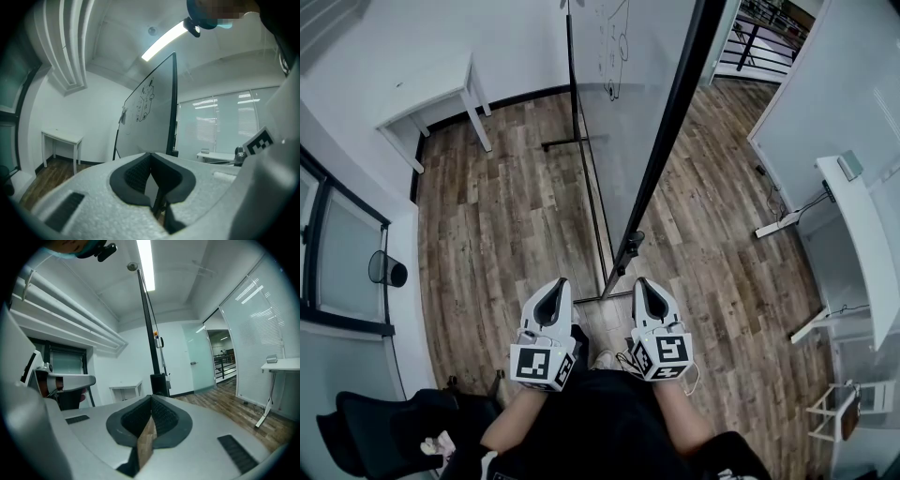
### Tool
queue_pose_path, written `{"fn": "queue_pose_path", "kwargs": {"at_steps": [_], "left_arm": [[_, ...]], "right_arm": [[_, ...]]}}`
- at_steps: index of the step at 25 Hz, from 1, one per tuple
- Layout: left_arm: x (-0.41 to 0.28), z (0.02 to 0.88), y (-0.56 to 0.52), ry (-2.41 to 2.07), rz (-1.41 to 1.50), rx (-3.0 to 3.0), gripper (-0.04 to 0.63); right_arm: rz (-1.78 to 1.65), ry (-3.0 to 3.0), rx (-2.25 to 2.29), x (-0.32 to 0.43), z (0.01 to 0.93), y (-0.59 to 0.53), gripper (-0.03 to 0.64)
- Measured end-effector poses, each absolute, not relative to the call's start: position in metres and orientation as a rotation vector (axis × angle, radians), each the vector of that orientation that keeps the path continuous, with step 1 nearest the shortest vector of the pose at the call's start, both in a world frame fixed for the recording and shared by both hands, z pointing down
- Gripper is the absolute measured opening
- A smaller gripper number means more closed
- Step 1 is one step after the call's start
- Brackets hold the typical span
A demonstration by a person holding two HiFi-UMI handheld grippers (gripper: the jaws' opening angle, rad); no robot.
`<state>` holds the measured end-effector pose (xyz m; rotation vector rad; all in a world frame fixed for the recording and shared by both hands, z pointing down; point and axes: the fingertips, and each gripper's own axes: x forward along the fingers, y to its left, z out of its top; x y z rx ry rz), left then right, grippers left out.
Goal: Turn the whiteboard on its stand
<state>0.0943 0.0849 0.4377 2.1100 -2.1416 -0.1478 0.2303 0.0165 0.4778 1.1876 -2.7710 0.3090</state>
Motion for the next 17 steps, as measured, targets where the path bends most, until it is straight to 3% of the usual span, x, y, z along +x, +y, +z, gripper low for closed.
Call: {"fn": "queue_pose_path", "kwargs": {"at_steps": [17], "left_arm": [[0.0882, 0.4368, 0.0773, -2.143, -0.148, 2.106, 0.012]], "right_arm": [[0.303, -2.771, 1.175, 0.2222, 0.4755, 0.0070, 0.012]]}}
